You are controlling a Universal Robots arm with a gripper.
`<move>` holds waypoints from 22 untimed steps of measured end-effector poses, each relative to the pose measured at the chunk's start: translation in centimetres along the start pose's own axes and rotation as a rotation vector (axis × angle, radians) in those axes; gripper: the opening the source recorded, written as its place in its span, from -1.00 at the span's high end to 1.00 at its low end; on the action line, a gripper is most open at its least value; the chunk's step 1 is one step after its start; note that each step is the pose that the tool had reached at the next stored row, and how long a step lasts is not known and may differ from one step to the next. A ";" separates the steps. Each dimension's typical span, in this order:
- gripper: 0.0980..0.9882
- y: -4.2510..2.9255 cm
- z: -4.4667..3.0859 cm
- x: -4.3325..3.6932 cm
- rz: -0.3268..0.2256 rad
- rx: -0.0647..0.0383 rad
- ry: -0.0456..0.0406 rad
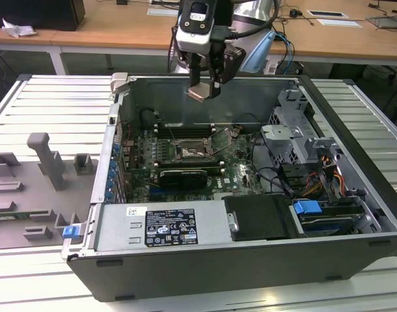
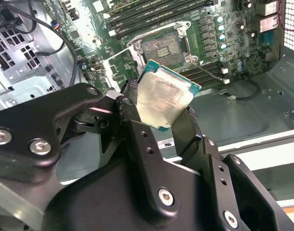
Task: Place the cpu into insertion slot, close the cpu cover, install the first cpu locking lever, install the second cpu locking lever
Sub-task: 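Place the cpu into insertion slot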
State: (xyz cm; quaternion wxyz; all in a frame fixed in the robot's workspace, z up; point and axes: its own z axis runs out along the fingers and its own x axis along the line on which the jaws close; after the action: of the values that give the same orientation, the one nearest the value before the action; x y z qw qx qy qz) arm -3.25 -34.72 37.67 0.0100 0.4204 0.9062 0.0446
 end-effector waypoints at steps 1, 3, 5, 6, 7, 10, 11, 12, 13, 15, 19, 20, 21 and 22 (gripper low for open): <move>0.04 0.00 0.00 0.00 0.008 0.000 -0.0008; 0.04 0.00 0.00 0.00 0.018 0.000 -0.0016; 0.04 0.00 0.00 0.00 0.032 -0.001 -0.0029; 0.04 0.00 0.00 0.00 0.040 -0.001 -0.0036; 0.04 0.00 0.00 0.00 0.044 -0.001 -0.0039; 0.04 0.00 0.00 0.00 0.063 -0.001 -0.0057; 0.04 0.00 0.00 0.00 0.071 -0.001 -0.0064; 0.04 0.00 0.00 0.00 0.076 -0.001 -0.0068; 0.04 0.00 0.00 0.00 0.081 -0.002 -0.0073; 0.04 0.00 0.01 0.00 0.097 -0.002 -0.0087; 0.04 0.00 0.01 0.00 0.122 -0.002 -0.0109; 0.04 0.00 0.01 0.00 0.128 -0.003 -0.0115; 0.04 0.00 0.01 0.00 0.132 -0.003 -0.0118; 0.04 0.00 0.01 0.00 0.142 -0.003 -0.0127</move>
State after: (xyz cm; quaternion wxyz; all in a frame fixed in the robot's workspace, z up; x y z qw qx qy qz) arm -3.25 -34.72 37.67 0.0132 0.4839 0.8739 0.0438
